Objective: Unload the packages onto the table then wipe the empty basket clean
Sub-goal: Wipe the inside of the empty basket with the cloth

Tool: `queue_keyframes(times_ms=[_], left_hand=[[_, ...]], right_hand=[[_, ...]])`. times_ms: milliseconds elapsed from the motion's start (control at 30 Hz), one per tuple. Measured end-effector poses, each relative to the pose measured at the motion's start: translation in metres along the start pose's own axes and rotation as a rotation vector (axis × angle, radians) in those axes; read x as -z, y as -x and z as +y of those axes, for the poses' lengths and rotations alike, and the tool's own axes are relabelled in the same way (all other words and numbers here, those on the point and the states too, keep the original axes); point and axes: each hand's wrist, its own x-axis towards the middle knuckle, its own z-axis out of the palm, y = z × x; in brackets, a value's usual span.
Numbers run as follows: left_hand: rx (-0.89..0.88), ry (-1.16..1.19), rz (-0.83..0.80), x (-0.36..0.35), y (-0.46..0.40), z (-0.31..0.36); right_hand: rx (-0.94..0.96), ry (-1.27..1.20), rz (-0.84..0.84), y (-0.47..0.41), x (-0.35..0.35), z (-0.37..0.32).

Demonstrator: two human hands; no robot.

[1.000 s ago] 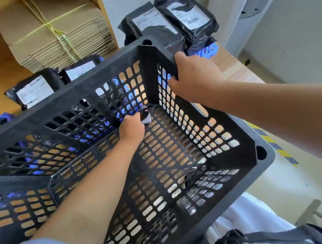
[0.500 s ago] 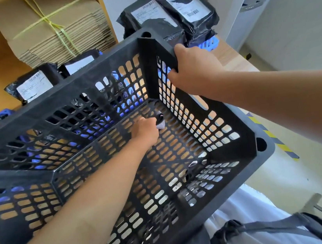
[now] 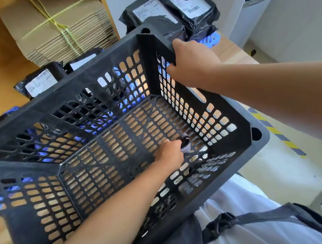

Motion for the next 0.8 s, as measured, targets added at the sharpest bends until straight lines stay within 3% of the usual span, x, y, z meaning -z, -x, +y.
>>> queue_keyframes(times_ms=[267,533,600,733,800], left_hand=[[-0.199,0.154,-0.267,-0.022,0.02,0.011],[-0.089,0.369,-0.479,0.01,0.004,-0.005],[-0.061,0.384,-0.375,0.026,-0.005,-0.016],[0.03,0.165,0.169,0.069,-0.033,-0.054],[0.112,0.051,0.365,0.084,-0.047,-0.077]], right_hand=[[-0.016,-0.018,-0.014,0.001,0.001,-0.001],[-0.017,0.0,-0.004,0.0,0.001,-0.001],[-0.011,0.012,-0.004,0.0,-0.001,-0.002],[-0.008,0.026,0.008,-0.001,-0.002,-0.001],[-0.004,0.039,0.013,0.0,-0.002,-0.002]])
